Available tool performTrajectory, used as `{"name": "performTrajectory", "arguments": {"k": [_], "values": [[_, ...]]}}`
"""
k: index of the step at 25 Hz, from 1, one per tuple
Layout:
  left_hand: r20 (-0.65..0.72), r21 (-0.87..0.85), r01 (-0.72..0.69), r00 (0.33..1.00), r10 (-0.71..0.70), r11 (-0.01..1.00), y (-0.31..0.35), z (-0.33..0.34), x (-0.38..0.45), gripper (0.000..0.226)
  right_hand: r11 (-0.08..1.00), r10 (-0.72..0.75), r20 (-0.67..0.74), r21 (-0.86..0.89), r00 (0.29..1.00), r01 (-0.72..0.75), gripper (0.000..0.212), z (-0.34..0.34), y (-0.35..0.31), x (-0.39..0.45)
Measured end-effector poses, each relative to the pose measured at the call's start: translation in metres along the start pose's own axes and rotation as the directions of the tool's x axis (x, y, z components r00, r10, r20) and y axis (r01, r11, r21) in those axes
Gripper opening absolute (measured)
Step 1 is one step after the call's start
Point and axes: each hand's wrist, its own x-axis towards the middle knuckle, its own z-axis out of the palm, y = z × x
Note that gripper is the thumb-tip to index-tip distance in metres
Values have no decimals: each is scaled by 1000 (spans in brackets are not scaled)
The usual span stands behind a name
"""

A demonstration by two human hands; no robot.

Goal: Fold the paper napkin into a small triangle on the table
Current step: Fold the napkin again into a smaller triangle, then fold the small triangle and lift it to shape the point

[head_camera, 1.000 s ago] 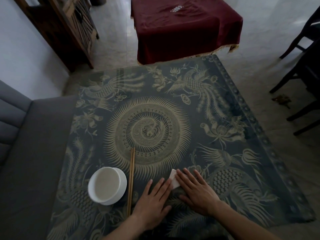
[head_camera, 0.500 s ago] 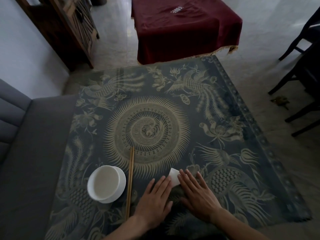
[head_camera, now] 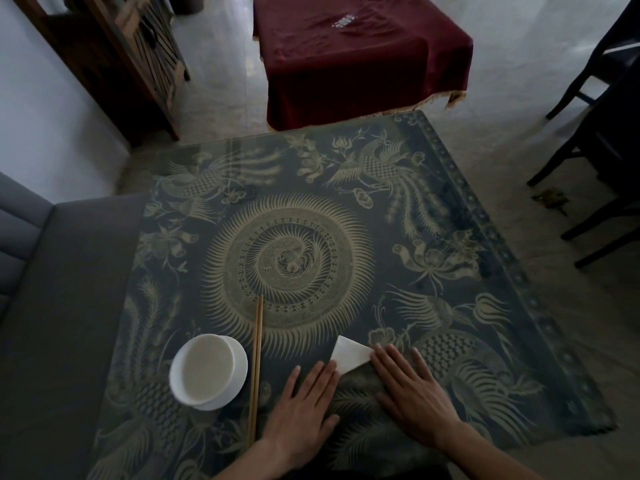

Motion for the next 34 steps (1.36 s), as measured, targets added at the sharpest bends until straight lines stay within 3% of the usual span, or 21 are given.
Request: {"name": "performTrajectory", "arguments": {"k": [7, 14, 19, 22, 24, 29, 34], "values": [[-65, -35, 21, 998, -24, 999, -5, 5, -23, 68, 997, 65, -1, 44, 998, -65, 58, -3, 9, -5], [-242, -259, 63, 962, -128, 964, -21, -27, 23, 20, 989, 135, -6, 69, 991, -134, 64, 1, 11, -6], [-51, -282, -22, 999, 8, 959, -29, -61, 92, 39, 990, 139, 27, 30, 990, -140, 67, -4, 8, -5], [121, -201, 10, 993, 14, 980, -19, -66, 118, 48, 990, 143, 22, 14, 989, -143, 67, -6, 7, -5], [163, -121, 20, 987, 0, 992, -15, -66, 126, 46, 989, 145, 12, 23, 989, -145, 67, -8, 5, -4], [245, -172, 152, 964, -107, 973, -16, -68, 131, 23, 988, 150, 29, 38, 988, -151, 72, -11, 4, -1], [237, -270, 196, 962, -132, 943, -20, -63, 121, 14, 910, 318, -23, 288, 948, -298, 66, -21, -15, 24]]}}
